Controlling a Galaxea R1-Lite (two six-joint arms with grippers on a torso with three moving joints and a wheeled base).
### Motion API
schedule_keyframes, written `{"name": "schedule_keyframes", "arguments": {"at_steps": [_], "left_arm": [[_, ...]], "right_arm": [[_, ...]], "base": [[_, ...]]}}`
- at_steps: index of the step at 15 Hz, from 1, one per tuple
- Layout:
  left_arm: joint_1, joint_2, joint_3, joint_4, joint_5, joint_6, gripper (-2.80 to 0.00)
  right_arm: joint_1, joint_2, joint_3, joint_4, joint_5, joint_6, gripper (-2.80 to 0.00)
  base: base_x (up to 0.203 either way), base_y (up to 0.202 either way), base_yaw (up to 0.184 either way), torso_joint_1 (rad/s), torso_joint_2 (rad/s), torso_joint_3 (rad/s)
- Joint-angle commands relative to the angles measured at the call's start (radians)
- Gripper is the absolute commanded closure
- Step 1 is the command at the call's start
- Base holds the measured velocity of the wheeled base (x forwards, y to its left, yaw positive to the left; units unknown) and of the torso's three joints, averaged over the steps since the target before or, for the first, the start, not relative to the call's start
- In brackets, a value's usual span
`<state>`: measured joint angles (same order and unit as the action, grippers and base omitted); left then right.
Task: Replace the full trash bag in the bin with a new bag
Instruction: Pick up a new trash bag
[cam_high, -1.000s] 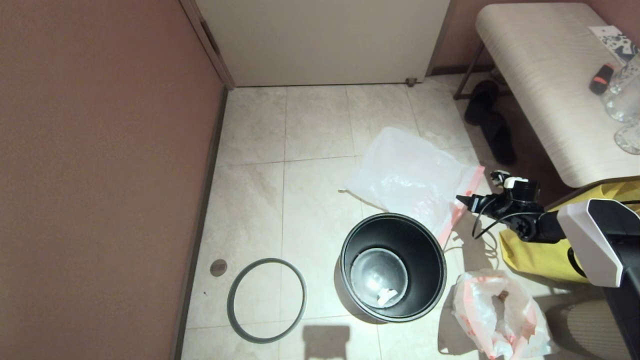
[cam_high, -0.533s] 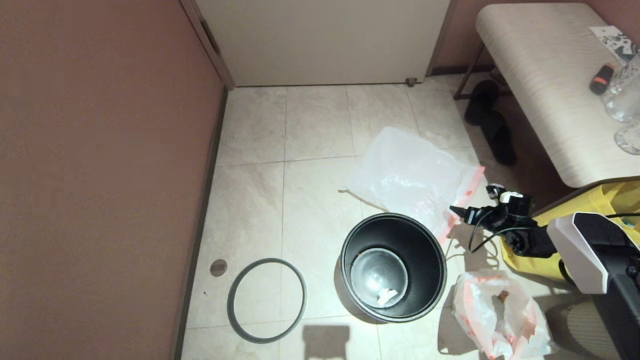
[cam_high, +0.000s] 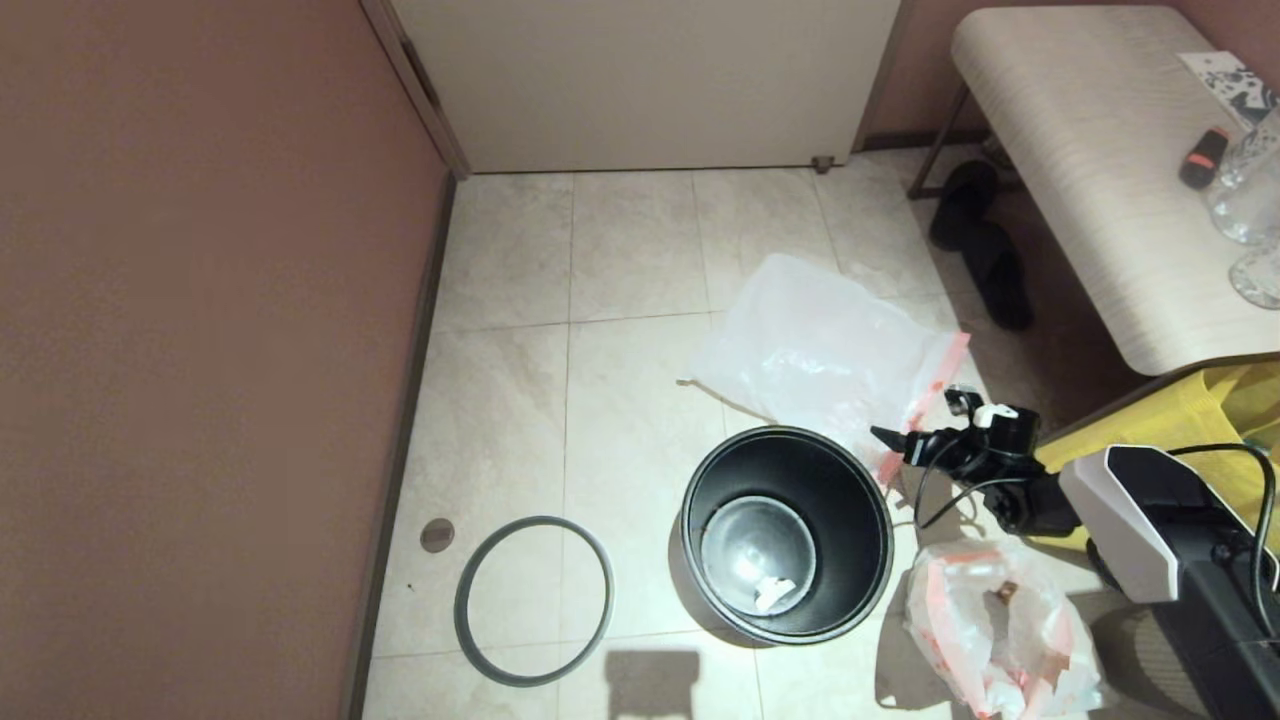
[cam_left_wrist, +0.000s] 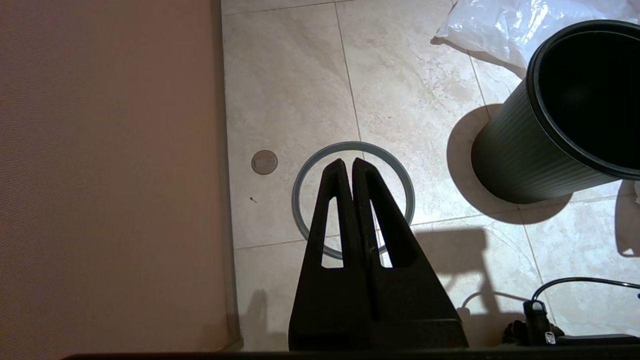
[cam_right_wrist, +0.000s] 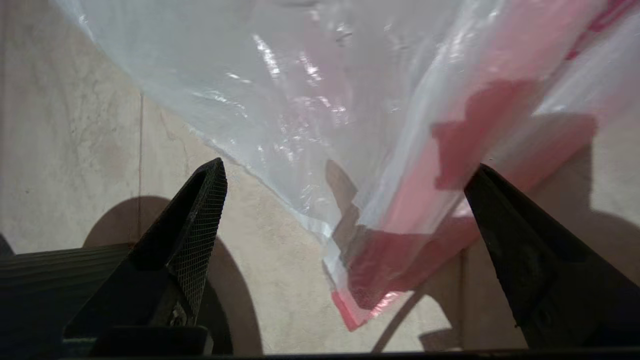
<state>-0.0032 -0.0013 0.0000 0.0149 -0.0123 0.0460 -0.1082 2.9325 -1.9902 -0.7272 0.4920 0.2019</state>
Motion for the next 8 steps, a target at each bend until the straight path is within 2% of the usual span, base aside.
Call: {"name": "schedule_keyframes", "arguments": {"at_steps": [1, 3, 4, 8], "left_arm": [[0.000, 0.001, 0.000, 0.000, 0.000, 0.000, 0.00], [0.000, 0.001, 0.000, 0.000, 0.000, 0.000, 0.00], [0.000, 0.001, 0.000, 0.000, 0.000, 0.000, 0.00], [0.000, 0.001, 0.000, 0.000, 0.000, 0.000, 0.00]], "right_arm": [[0.022, 0.002, -0.004, -0.004, 0.033, 0.002, -2.80], [0.042, -0.003, -0.004, -0.006, 0.037, 0.002, -2.80], [0.045, -0.003, -0.004, -0.006, 0.037, 0.002, 0.00], [0.039, -0.007, -0.004, -0.004, 0.039, 0.002, 0.00]], "base": [[0.000, 0.000, 0.000, 0.000, 0.00, 0.000], [0.000, 0.000, 0.000, 0.000, 0.00, 0.000], [0.000, 0.000, 0.000, 0.000, 0.00, 0.000], [0.000, 0.000, 0.000, 0.000, 0.00, 0.000]]}}
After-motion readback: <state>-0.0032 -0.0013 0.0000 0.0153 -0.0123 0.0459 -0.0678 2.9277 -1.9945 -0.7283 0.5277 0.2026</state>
